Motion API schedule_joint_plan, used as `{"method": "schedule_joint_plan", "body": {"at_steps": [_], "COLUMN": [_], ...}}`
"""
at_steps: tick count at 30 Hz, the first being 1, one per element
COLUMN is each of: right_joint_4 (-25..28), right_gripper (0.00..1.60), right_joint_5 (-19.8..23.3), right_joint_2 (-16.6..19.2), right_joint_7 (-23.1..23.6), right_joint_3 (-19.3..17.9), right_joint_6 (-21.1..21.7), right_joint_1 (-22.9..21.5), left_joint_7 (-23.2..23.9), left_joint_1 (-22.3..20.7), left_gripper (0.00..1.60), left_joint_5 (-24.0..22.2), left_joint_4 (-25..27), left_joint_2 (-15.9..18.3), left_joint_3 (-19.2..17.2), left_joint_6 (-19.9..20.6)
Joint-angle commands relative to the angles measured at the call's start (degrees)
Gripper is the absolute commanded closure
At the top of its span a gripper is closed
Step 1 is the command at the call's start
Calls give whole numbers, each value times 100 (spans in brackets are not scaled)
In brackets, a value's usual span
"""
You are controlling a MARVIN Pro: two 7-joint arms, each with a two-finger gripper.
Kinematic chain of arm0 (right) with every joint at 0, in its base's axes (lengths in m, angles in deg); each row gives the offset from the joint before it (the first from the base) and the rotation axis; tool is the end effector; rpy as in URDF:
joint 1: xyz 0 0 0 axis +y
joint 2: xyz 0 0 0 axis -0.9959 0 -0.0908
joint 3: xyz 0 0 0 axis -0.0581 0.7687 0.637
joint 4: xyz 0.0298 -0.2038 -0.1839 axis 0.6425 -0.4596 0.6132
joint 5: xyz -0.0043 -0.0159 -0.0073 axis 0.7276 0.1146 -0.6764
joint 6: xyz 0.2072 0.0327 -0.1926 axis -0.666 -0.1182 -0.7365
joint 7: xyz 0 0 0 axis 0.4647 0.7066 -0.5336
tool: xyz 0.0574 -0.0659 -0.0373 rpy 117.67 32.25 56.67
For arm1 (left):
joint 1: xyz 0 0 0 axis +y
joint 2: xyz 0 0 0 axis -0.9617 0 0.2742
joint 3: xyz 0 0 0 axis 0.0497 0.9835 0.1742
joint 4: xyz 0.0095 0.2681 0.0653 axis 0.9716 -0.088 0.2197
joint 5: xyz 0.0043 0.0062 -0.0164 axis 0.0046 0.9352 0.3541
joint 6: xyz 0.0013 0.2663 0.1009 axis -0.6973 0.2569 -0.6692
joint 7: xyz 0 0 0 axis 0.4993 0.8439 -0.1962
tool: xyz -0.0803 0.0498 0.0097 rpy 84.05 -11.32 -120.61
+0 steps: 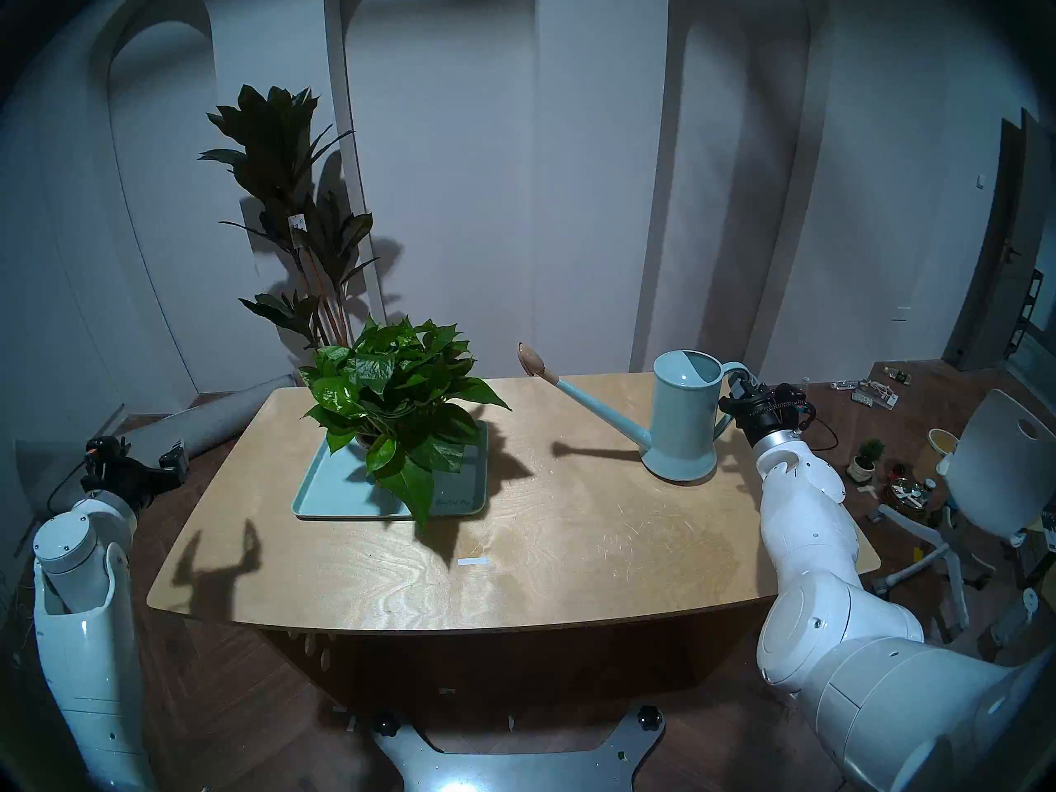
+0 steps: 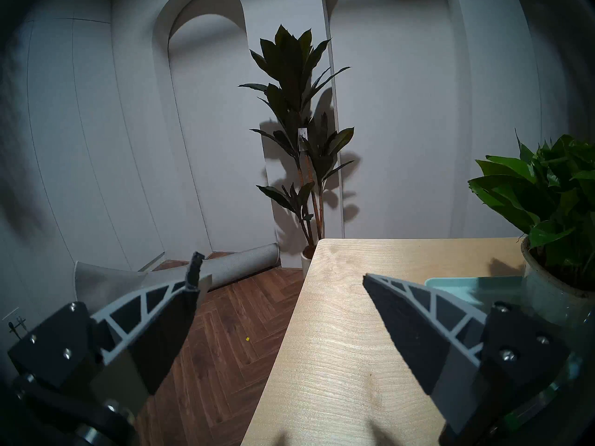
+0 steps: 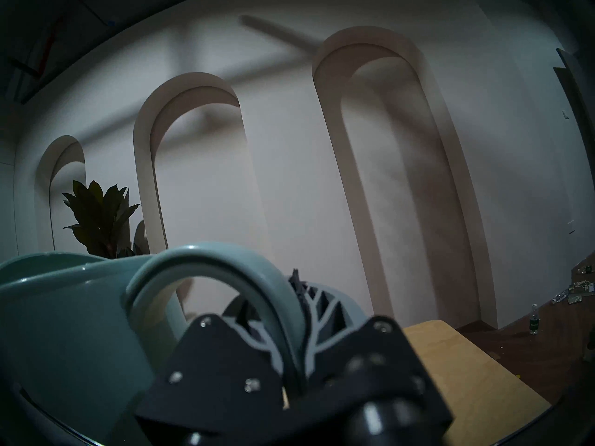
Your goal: Pick up the watering can and pour water into the potted plant, then put the can down
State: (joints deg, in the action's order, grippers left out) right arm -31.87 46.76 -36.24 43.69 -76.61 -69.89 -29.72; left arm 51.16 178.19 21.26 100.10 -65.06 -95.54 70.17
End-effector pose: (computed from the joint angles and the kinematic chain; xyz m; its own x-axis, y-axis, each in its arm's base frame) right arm 0.4842 -0.2103 -0.2914 -0.2058 -0.2698 0.9407 0.0909 -0.9624 -0.2561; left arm 0.2852 0.2391 -0.2112 0.1923 -0.0788 0.9782 0.3179 -0.9380 -0.1381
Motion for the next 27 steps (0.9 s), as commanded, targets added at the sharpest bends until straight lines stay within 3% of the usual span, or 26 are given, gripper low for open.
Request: {"method": "schedule_joint_plan", "body": {"at_steps": [1,16,17,19,20,27], "right_joint_4": [511,1073,1110,1154,1181,1294], "right_gripper": [160,160,144,60,0,0], "right_joint_5": [89,34,4,-29,-46,-179], "right_joint_2": [-149,-291,-302,-308,-309,-318], "right_joint_7": [-100,-262,-326,-394,-424,-703], "right_joint_3": [-102,-146,-135,-115,-103,-77], "right_joint_6": [70,340,387,457,483,645], "right_joint_1": [183,452,462,478,489,528], "left_joint_7": [14,14,14,14,14,14], "left_joint_1": [-19,-19,-19,-19,-19,-19], "left_gripper": [0,0,0,0,0,0], "left_joint_5": [0,0,0,0,0,0], "left_joint_4": [124,123,123,123,123,124], "left_joint_2": [29,29,29,29,29,29], "left_joint_3": [-3,-3,-3,-3,-3,-3], "left_joint_6": [-13,-13,-13,-13,-13,-13]}}
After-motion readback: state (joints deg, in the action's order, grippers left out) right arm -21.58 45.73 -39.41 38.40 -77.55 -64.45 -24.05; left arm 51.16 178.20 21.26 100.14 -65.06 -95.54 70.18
